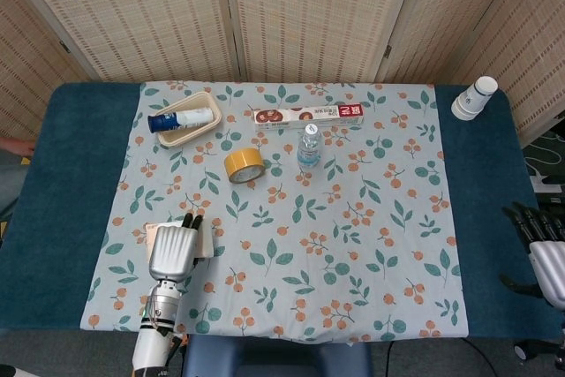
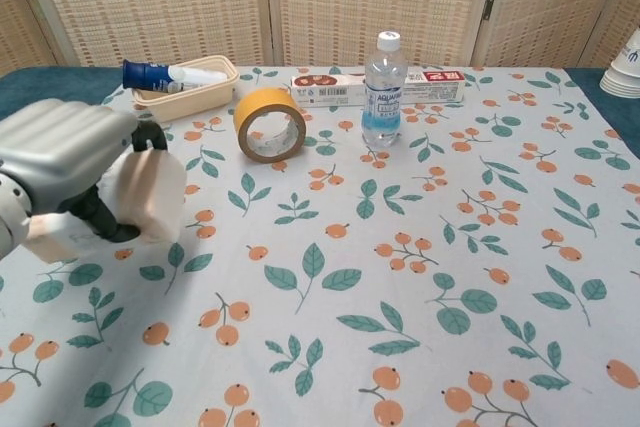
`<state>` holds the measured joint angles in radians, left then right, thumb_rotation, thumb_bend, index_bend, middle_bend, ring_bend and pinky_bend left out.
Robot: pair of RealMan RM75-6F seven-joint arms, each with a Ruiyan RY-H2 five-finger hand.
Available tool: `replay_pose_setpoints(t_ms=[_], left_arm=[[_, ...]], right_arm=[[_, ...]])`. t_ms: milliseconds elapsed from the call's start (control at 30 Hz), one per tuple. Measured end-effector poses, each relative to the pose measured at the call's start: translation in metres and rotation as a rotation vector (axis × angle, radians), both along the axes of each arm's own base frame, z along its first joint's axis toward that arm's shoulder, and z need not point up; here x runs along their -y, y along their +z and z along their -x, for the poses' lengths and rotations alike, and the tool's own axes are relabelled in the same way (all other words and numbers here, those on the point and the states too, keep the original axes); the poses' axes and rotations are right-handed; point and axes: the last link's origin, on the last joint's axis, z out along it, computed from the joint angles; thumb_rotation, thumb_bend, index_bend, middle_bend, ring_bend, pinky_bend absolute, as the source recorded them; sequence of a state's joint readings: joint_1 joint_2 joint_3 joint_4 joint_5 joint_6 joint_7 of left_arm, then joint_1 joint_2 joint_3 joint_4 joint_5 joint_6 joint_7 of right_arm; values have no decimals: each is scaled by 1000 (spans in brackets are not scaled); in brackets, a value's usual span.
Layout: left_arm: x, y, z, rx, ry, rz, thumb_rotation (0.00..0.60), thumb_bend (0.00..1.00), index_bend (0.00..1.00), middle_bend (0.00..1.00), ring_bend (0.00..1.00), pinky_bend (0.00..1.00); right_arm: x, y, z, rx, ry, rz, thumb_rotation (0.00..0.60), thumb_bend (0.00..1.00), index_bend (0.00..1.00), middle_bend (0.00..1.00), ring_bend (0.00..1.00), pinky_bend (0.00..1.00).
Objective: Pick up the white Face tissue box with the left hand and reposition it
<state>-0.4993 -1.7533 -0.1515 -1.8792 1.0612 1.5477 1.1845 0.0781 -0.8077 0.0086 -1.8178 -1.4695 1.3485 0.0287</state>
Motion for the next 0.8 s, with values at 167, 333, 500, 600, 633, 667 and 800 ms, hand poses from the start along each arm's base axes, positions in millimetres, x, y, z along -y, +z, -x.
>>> replay_pose_setpoints(t_ms=[167, 333, 500, 600, 633, 667, 800], left_arm=[[-1, 10, -10, 257, -47, -40, 600, 266, 502, 606, 1000, 1000], [-6, 12, -6, 572, -64, -75, 600, 256, 482, 590, 1000, 1000], [-16, 4, 9, 880, -74, -116, 600, 251, 456, 564, 1000, 1000], [-22, -1, 19, 1023, -79, -143, 600, 239, 434, 537, 1000, 1000], [-24, -3, 23, 1054, -82, -154, 600, 238, 430, 534, 1000, 1000], [-27, -6, 28, 1084, -89, -170, 600, 238, 425, 529, 1000, 1000], [-33, -14, 42, 1167, -101, -220, 600, 238, 414, 521, 1000, 1000]], right_arm=[[1, -1, 0, 0, -3, -7, 600, 116, 30, 0, 0, 0], [2, -2, 1, -2, -8, -14, 600, 116, 30, 0, 0, 0], [4, -5, 1, -8, -12, -22, 600, 116, 30, 0, 0, 0], [4, -5, 1, -10, -13, -24, 600, 116, 30, 0, 0, 0], [4, -5, 1, -9, -14, -24, 600, 116, 30, 0, 0, 0], [4, -5, 1, -9, -15, -24, 600, 116, 30, 0, 0, 0], [5, -5, 2, -10, -19, -27, 600, 116, 30, 0, 0, 0]])
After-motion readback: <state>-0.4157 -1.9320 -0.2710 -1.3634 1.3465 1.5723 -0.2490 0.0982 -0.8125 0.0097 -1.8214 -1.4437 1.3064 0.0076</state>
